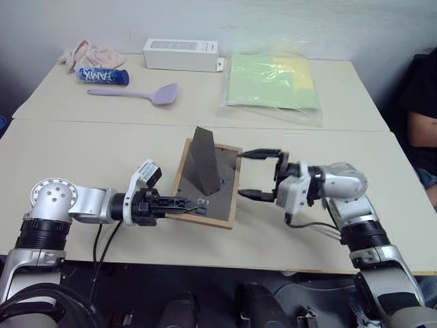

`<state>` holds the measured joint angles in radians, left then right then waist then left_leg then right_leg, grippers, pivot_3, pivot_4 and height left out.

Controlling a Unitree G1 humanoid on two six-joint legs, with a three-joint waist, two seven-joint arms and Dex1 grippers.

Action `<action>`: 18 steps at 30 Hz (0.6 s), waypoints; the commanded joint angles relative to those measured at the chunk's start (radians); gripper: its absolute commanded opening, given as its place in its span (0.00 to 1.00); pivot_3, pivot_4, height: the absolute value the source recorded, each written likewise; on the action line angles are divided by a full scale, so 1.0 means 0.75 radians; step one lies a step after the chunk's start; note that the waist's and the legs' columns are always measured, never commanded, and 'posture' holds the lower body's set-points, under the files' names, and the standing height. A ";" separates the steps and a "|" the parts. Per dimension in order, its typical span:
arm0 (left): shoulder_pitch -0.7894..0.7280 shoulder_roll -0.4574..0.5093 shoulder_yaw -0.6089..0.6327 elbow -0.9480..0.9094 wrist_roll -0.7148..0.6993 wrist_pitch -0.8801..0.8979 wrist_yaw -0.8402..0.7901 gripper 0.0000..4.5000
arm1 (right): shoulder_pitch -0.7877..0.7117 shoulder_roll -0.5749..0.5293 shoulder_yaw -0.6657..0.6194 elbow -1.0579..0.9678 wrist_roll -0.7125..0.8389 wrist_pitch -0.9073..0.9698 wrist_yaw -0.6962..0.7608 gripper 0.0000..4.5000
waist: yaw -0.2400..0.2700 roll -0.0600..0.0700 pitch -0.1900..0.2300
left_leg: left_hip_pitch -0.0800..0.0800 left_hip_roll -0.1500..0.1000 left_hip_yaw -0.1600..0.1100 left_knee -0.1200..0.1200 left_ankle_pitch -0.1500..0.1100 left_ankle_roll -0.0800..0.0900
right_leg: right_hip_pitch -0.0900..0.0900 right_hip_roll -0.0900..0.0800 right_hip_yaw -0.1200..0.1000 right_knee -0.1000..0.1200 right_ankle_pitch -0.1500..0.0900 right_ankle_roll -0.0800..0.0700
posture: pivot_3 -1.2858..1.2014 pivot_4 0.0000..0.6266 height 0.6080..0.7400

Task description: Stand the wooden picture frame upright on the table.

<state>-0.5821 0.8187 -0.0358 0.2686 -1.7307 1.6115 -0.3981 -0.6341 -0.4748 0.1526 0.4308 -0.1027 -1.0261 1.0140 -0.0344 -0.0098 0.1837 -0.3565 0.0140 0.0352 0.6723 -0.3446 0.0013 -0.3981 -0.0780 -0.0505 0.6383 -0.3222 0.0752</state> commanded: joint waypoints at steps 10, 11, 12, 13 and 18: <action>-0.001 0.123 -0.121 -0.034 -0.322 -0.114 0.105 0.29 | -0.106 0.006 -0.001 0.192 -0.354 -0.181 -0.523 0.48 | 0.004 0.001 0.000 | -0.001 0.000 -0.001 0.007 0.000 0.000 | 0.000 0.000 0.000 0.000 0.000 -0.001 | 0.52 0.24 1.00; 0.003 0.125 -0.119 -0.034 -0.322 -0.116 0.103 0.29 | -0.107 -0.002 0.004 0.204 -0.364 -0.173 -0.545 0.41 | 0.004 0.001 0.000 | -0.001 0.000 -0.001 0.007 0.000 0.000 | 0.000 0.000 0.000 0.000 0.000 -0.001 | 0.52 0.24 1.00; 0.008 0.128 -0.119 -0.042 -0.322 -0.117 0.101 0.29 | -0.109 -0.007 -0.004 0.209 -0.390 -0.186 -0.589 0.36 | 0.004 0.001 0.000 | -0.001 0.000 0.000 0.007 0.000 0.000 | 0.000 0.000 0.000 0.000 0.000 0.000 | 0.52 0.24 1.00; 0.014 0.128 -0.116 -0.052 -0.322 -0.121 0.098 0.29 | -0.111 -0.006 -0.003 0.219 -0.390 -0.175 -0.614 0.36 | 0.004 0.001 0.000 | -0.001 0.000 -0.001 0.007 0.000 0.000 | 0.000 0.000 0.000 0.000 0.000 0.000 | 0.52 0.24 1.00; 0.086 0.124 0.030 -0.208 -0.322 -0.252 0.120 0.57 | -0.117 0.018 -0.002 0.217 -0.366 -0.145 -0.728 0.31 | 0.002 0.000 0.000 | -0.001 0.000 0.000 0.007 0.000 0.000 | 0.000 0.000 0.000 0.000 0.000 0.000 | 0.52 0.24 1.00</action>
<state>-0.5318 0.8975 -0.0700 0.1659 -1.9496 1.4557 -0.3089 -0.7054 -0.4675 0.1830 0.6152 -0.4327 -1.1470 0.5234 -0.0332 -0.0094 0.1841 -0.3573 0.0142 0.0349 0.6777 -0.3445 0.0013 -0.3979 -0.0777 -0.0506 0.6379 -0.3225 0.0748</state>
